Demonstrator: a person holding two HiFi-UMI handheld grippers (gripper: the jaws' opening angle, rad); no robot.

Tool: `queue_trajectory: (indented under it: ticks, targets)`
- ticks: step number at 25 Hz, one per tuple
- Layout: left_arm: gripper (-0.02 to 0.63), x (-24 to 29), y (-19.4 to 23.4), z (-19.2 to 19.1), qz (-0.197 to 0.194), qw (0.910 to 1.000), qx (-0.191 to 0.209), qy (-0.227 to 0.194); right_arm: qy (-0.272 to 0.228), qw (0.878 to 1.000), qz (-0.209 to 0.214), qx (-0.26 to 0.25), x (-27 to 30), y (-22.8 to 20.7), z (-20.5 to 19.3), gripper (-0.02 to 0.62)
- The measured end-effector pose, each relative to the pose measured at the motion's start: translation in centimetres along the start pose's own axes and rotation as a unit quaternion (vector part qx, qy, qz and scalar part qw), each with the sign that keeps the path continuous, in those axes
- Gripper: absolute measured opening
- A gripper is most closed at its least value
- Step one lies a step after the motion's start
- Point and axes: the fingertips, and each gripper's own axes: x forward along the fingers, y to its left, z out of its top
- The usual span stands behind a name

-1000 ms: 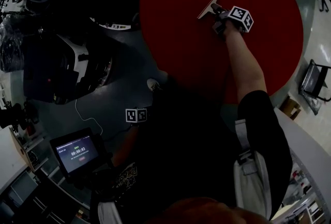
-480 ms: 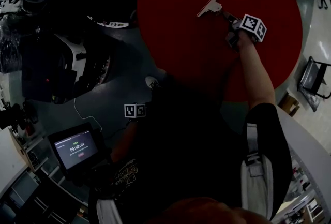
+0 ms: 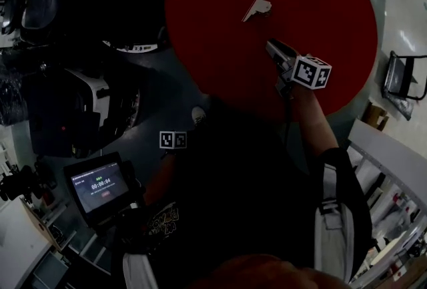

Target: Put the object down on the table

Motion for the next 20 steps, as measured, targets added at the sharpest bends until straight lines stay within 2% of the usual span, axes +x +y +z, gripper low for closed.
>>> queue_trajectory:
  ticks: [3, 5, 9, 13, 17, 20]
  targets:
    - [0.012, -0.1, 0.8, 0.8, -0.006, 0.9993, 0.033, 0.017, 0.0, 0.998, 0.015, -0.057, -0.7, 4.7, -1.4, 0.132]
    - [0.012, -0.4, 1.9, 1.4, -0.013, 0.9975, 0.06, 0.035, -0.007, 0.997, 0.023, -0.075, -1.0, 8.1, -2.2, 0.133]
    - [0.012, -3.3, 6.6, 2.1, -0.013, 0.9903, 0.116, 0.076, -0.04, 0.996, 0.037, -0.065, 0.4, 15.9, -4.1, 0.133]
    - [0.012, -6.3, 10.0, -0.4, -0.008, 0.9833, 0.134, 0.123, -0.075, 0.994, 0.061, -0.043, -0.6, 23.7, -6.2, 0.127]
    - [0.012, -8.8, 14.8, -2.6, 0.004, 0.9681, 0.174, 0.18, -0.104, 0.99, 0.063, -0.066, -1.1, 31.3, -8.6, 0.115]
    - [0.012, -9.7, 16.8, -3.5, 0.013, 0.9566, 0.2, 0.212, -0.122, 0.987, 0.063, -0.08, -2.0, 34.5, -9.8, 0.104]
